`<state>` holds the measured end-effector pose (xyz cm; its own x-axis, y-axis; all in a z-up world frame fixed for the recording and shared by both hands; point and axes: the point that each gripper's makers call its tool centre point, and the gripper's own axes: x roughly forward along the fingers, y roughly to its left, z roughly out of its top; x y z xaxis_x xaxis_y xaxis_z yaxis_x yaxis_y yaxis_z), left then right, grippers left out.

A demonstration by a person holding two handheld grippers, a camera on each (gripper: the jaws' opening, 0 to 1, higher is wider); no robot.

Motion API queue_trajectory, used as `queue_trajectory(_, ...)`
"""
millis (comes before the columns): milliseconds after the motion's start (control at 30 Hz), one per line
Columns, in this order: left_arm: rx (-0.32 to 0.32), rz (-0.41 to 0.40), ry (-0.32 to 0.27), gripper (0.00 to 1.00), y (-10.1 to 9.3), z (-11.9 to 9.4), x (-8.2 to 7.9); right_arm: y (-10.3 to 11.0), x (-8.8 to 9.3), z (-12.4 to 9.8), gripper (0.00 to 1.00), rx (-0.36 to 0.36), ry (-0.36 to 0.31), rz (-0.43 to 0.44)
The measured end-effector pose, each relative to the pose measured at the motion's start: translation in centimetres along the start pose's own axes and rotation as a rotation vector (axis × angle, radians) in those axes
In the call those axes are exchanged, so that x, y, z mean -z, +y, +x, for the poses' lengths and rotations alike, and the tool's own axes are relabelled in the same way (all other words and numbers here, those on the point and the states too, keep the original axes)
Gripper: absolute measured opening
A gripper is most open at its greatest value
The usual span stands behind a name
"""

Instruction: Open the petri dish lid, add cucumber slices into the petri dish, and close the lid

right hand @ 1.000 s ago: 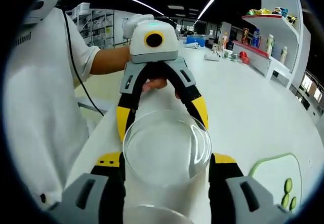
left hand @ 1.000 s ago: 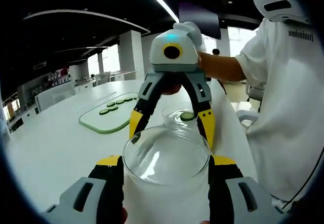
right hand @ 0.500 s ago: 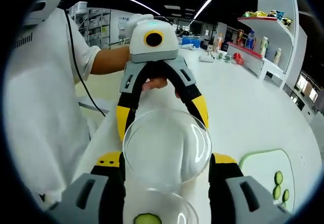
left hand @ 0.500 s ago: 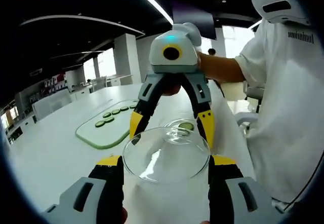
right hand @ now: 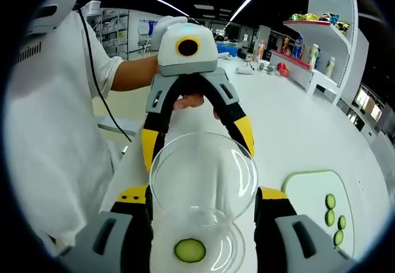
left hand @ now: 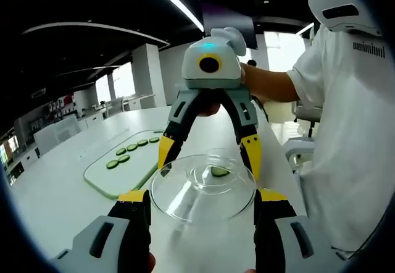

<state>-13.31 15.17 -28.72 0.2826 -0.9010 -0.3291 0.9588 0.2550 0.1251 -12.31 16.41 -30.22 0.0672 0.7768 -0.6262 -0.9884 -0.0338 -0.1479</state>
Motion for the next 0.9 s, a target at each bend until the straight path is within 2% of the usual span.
queue_trajectory(900,0.088,0.025,-0.024,0.67,-0.8,3.9,-1.1,0.3,3.6,-3.9,0.66,0.065,0.049,0.058)
